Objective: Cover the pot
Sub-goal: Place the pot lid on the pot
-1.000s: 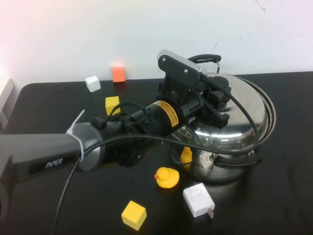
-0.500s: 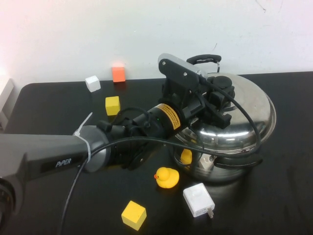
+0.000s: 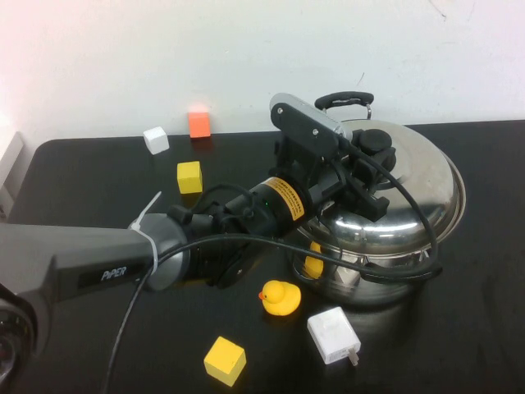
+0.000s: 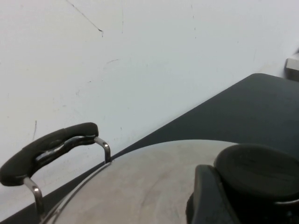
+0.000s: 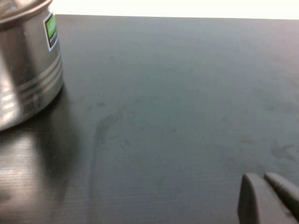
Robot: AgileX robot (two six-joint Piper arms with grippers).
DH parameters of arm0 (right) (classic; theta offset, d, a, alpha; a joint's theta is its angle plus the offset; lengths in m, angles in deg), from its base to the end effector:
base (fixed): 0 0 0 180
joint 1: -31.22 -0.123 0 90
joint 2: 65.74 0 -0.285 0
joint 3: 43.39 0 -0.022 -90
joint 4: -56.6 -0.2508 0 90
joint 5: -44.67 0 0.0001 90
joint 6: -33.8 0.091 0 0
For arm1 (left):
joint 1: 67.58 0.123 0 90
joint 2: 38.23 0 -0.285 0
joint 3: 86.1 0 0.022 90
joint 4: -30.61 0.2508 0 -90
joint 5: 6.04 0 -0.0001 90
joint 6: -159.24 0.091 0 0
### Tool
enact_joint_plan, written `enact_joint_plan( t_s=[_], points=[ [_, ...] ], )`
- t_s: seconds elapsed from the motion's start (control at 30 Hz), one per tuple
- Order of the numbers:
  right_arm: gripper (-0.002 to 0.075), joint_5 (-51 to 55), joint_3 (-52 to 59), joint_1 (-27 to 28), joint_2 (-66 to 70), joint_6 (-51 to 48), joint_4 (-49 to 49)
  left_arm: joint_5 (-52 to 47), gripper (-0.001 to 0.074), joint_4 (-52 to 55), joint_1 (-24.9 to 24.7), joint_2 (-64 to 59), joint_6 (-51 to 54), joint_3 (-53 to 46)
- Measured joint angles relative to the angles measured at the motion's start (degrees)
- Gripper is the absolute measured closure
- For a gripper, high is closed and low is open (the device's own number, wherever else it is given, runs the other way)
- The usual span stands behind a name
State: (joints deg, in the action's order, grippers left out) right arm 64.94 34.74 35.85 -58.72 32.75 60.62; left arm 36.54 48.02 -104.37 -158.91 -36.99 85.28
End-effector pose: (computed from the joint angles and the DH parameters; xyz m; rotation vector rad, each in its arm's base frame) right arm 0.0525 -0.0065 0.1767 0.0140 1.8412 -0.1379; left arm 0.3434 -0.2797 0.2292 0.6131 1.4571 -0.7076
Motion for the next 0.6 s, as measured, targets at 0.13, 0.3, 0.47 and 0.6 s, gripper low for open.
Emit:
enact_joint_plan(
  t_s=[0.13, 0.3, 0.47, 0.6],
  points=[
    [0.0728, 0.0, 0.0, 0.0, 0.0, 0.0, 0.0, 0.2, 0.0402, -0.4, 0.0, -0.1, 1.0, 0.0],
    [0.0728, 0.0, 0.0, 0.0, 0.0, 0.0, 0.0, -1.3, 0.0272, -0.7, 0.0, 0.9, 1.2, 0.0],
    [0.0728, 0.0, 0.0, 0.0, 0.0, 0.0, 0.0, -3.9, 0.0195, -0.7, 0.0, 5.8, 6.1, 0.0],
    [0.0728, 0.0, 0.0, 0.0, 0.0, 0.0, 0.0, -7.6, 0.0192, -0.7, 0.0, 12.6, 10.7, 0.0]
  ],
)
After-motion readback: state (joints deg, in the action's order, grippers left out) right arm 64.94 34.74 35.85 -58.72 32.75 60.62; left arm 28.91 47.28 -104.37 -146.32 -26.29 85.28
